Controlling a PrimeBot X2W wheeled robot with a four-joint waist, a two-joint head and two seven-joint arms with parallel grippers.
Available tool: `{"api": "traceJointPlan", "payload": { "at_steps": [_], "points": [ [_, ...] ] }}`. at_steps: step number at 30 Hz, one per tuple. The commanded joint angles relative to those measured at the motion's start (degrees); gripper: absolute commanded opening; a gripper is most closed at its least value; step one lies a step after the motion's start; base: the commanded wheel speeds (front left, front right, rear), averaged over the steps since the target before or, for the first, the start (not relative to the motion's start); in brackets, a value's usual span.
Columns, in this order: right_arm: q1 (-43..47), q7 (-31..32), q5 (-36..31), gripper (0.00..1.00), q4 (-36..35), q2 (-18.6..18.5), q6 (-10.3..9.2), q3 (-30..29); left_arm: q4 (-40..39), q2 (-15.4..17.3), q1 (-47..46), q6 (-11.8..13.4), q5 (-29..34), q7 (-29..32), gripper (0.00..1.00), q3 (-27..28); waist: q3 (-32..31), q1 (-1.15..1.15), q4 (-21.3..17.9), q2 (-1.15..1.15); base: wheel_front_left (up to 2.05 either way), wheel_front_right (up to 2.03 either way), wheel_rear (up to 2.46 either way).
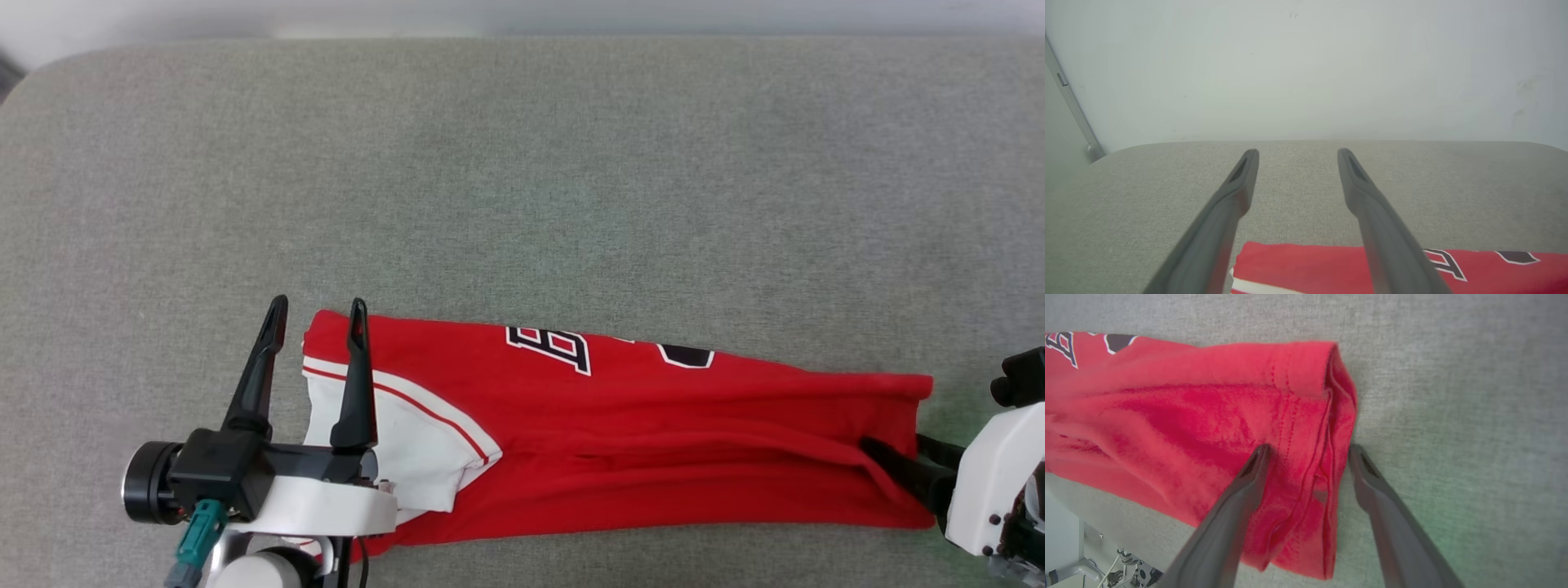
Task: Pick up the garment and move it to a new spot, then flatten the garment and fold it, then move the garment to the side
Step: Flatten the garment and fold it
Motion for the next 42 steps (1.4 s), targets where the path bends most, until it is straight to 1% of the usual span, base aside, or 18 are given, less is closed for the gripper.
{"api": "traceJointPlan", "payload": {
  "at_steps": [1,4,5,6,9,12,18,23,29,35,39,40,42],
  "points": [
    [0.6,1.0,0.1,1.0,1.1,0.8,0.0,0.9,0.1,0.0,-0.7,0.1,0.4,-0.2,1.0,0.0,0.9,0.0,0.7,0.0,0.0,0.0,0.0],
    [1.9,4.4,0.7,1.0,3.4,2.9,0.0,2.5,0.9,-0.6,-1.2,0.3,0.6,-0.4,1.0,-0.5,1.5,0.0,1.0,0.0,0.0,0.0,0.0],
    [2.2,5.2,0.6,0.66,3.7,3.4,0.0,2.9,1.2,-0.8,-1.4,0.3,0.8,-0.5,1.0,-0.5,1.7,0.0,1.1,0.0,0.0,0.0,0.0],
    [2.3,6.0,0.6,0.0,4.1,4.1,0.0,3.1,1.5,-0.9,-1.5,0.3,0.8,-0.6,1.0,-0.6,1.8,0.0,1.1,0.0,0.0,0.0,0.0],
    [1.9,7.0,0.9,0.0,4.0,5.3,0.01,3.3,2.2,-1.1,-1.8,0.1,0.8,-0.7,1.0,-0.7,1.7,0.0,1.0,0.0,0.0,0.0,0.0],
    [0.3,6.6,0.7,0.0,3.2,5.0,0.0,2.6,3.1,-0.8,-2.2,-0.2,0.9,-0.8,1.0,-0.6,1.1,0.0,0.6,0.0,0.0,0.0,0.0],
    [-2.6,2.2,-0.1,0.0,-0.5,3.8,0.0,1.1,4.0,0.1,-1.4,0.0,1.3,-0.9,1.0,-0.1,-1.1,0.0,-0.7,0.0,0.0,0.0,0.0],
    [-1.9,-1.7,-1.7,0.0,-3.0,2.0,-0.01,-0.7,4.8,0.8,0.1,0.4,1.0,-0.8,1.0,0.4,-3.7,0.0,-2.4,0.0,0.0,0.0,0.0],
    [0.7,-3.1,-2.7,0.0,-1.8,0.7,-0.02,-6.1,5.5,0.8,1.1,0.4,0.3,-0.6,1.0,0.3,-5.7,0.0,-3.7,0.0,0.0,0.0,0.0],
    [2.4,-2.2,-2.6,0.0,1.1,0.8,-0.01,-14.5,5.8,1.0,1.6,0.3,-0.1,-0.6,1.0,0.0,-6.2,0.0,-4.0,0.0,0.0,0.0,0.0],
    [1.7,-0.6,0.4,0.0,0.4,2.6,-0.01,-16.6,5.9,1.1,1.4,0.4,0.3,-0.6,1.0,-0.4,-6.1,0.0,-3.7,0.0,0.0,0.0,0.0],
    [1.5,0.6,2.5,0.0,0.1,3.8,-0.01,-16.8,5.9,1.1,1.0,0.3,0.2,-0.6,1.0,-0.5,-6.0,0.0,-3.5,0.0,0.0,0.0,0.0],
    [0.8,4.3,8.8,0.0,-0.9,7.1,0.0,-16.3,6.0,0.8,0.3,0.1,0.4,-0.7,1.0,-0.8,-6.0,0.0,-3.1,0.0,0.0,0.0,0.0]
  ]
}}
